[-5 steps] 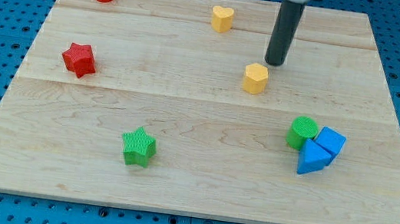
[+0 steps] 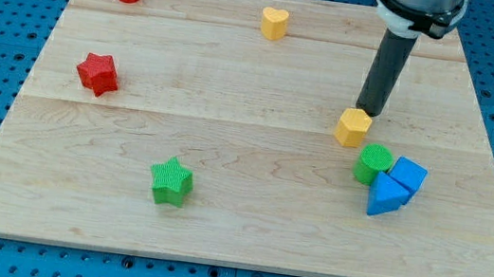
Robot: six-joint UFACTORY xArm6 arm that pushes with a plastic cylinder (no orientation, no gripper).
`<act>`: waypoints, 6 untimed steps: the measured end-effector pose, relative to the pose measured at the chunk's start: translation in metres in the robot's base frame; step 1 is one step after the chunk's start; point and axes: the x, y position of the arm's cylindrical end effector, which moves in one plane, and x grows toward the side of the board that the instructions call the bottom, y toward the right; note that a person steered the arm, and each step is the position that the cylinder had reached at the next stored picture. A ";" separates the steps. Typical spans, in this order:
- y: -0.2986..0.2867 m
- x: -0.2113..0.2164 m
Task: Drag the yellow hexagon to the top left of green circle
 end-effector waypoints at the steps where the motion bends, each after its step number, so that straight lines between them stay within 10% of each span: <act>1: -0.015 0.019; 4: -0.020 0.034; 6: -0.014 -0.060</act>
